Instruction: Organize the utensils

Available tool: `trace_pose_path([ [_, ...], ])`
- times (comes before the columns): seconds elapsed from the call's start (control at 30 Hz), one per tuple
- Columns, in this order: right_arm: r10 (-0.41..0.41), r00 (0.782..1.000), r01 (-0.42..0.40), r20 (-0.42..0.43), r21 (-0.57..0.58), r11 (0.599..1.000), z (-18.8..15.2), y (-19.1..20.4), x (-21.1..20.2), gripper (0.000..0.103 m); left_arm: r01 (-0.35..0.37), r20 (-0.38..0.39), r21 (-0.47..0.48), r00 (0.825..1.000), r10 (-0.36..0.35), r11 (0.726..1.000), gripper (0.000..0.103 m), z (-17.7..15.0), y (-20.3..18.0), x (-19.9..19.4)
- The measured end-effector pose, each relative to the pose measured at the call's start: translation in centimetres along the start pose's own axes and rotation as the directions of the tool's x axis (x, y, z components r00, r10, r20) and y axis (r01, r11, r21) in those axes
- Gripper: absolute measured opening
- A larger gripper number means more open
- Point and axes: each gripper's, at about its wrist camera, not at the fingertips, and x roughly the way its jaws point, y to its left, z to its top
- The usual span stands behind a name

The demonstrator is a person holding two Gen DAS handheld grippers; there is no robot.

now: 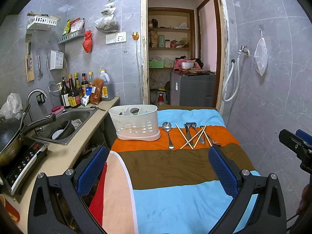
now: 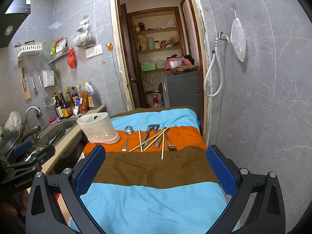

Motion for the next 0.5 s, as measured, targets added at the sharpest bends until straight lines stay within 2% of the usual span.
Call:
trace_pose_path([
  [0.5, 0.000, 1.000, 0.000, 0.000, 0.000, 1.000, 0.03, 0.08, 0.04, 0.103, -0.002, 0.002, 0.000, 1.000, 0.002, 1.000, 0.102, -0.02, -0.03, 0.06],
])
